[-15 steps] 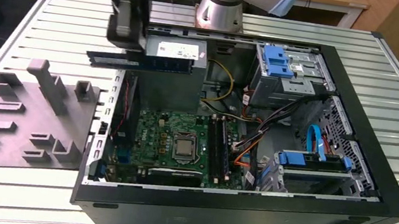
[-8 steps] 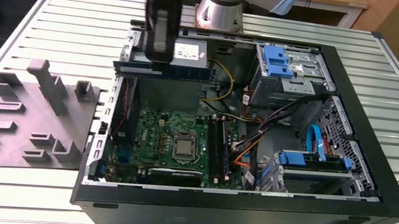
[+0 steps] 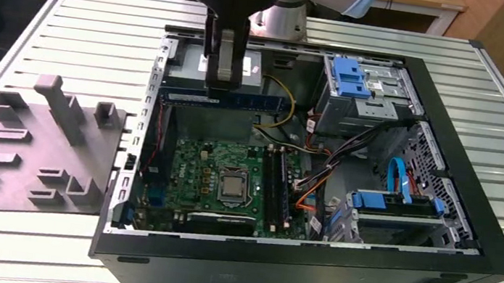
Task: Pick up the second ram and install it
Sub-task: 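Pick up the second ram and move it above second insertion slot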
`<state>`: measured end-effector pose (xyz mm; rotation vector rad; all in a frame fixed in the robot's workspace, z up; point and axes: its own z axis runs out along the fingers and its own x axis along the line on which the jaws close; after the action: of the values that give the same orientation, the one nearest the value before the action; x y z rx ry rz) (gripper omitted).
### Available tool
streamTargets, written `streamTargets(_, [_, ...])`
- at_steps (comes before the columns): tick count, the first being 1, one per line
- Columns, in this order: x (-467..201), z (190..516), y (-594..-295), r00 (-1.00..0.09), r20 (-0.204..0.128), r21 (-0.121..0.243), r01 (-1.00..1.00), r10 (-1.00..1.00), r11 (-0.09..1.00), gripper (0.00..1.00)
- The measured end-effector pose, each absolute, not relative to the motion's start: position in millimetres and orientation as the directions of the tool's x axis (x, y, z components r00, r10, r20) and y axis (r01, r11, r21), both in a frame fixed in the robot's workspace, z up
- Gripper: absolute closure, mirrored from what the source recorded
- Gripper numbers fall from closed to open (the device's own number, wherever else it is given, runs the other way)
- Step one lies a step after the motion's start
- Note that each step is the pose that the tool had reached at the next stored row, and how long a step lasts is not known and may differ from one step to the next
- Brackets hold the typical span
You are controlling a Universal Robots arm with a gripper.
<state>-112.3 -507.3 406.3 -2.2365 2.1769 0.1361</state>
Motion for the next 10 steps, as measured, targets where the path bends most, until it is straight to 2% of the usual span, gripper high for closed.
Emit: streamTargets(10, [-112.2,401.2,-507.3,0.025,-0.074,0.048,-0.998,-0.997,-0.029,0.89])
